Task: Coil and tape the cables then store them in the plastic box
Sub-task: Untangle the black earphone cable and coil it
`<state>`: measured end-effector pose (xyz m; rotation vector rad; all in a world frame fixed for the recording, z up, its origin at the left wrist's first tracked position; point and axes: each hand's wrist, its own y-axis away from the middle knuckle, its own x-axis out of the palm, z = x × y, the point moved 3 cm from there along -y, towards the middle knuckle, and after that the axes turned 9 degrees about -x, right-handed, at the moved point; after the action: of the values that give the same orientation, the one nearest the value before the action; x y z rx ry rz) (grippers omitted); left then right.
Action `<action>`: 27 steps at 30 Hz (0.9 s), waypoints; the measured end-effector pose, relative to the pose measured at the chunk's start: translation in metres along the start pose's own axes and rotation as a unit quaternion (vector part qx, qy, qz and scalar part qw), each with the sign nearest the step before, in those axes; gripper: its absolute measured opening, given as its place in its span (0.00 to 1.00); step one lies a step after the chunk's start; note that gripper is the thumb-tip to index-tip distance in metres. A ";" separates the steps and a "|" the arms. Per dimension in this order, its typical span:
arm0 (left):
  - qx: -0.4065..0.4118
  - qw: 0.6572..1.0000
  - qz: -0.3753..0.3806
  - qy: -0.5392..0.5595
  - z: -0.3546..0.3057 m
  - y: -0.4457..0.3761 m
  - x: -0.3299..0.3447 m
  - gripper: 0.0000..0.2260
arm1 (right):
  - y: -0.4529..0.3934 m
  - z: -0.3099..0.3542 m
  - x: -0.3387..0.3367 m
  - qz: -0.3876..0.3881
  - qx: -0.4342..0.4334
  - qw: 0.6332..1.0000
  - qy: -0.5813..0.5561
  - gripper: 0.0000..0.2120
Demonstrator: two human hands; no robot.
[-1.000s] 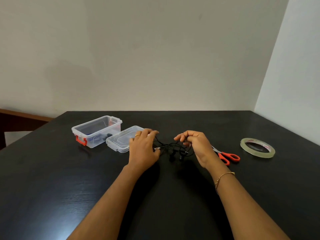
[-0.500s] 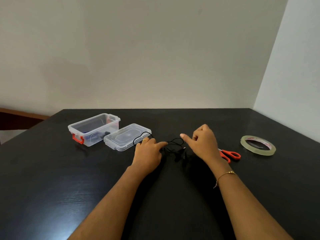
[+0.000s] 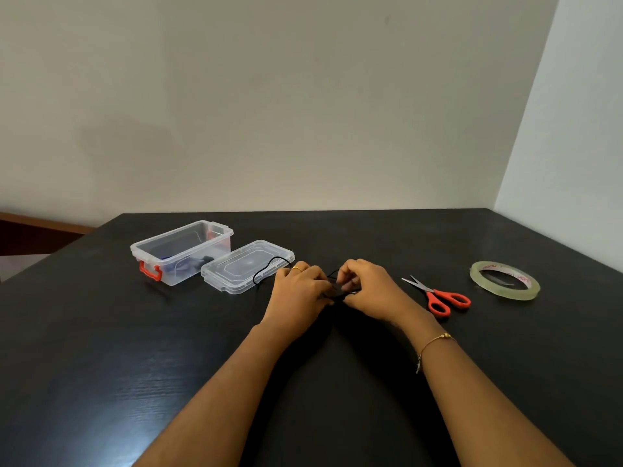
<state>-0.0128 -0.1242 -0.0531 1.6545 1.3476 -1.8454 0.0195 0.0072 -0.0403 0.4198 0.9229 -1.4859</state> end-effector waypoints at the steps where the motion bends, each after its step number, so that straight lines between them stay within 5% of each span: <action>1: 0.004 1.000 0.002 -0.007 0.000 -0.001 0.001 0.13 | 0.001 0.001 0.000 -0.005 -0.001 1.000 -0.023 0.16; 4: -0.009 0.999 -0.040 0.017 0.002 -0.002 0.002 0.10 | 0.002 0.002 -0.004 -0.039 -0.015 0.998 -0.041 0.14; 9: -0.174 0.938 -0.115 0.278 0.014 0.001 -0.004 0.04 | 0.000 -0.008 -0.010 -0.088 -0.003 0.992 0.093 0.13; 15: -0.151 0.902 -0.123 0.386 0.008 0.001 -0.009 0.03 | 0.001 -0.008 -0.004 -0.085 -0.002 0.967 0.241 0.12; 21: -0.144 0.869 -0.116 0.459 0.007 0.001 -0.015 0.04 | -0.002 0.019 0.003 -0.121 -0.105 0.987 0.020 0.15; 27: -0.122 0.866 -0.045 0.482 0.008 0.000 -0.013 0.09 | 0.002 0.017 0.005 -0.128 0.005 0.948 -0.292 0.05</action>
<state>-0.0143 -0.1351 -0.0428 2.5021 1.9144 -0.7449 0.0248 -0.0087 -0.0342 -0.1466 0.5029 -1.7187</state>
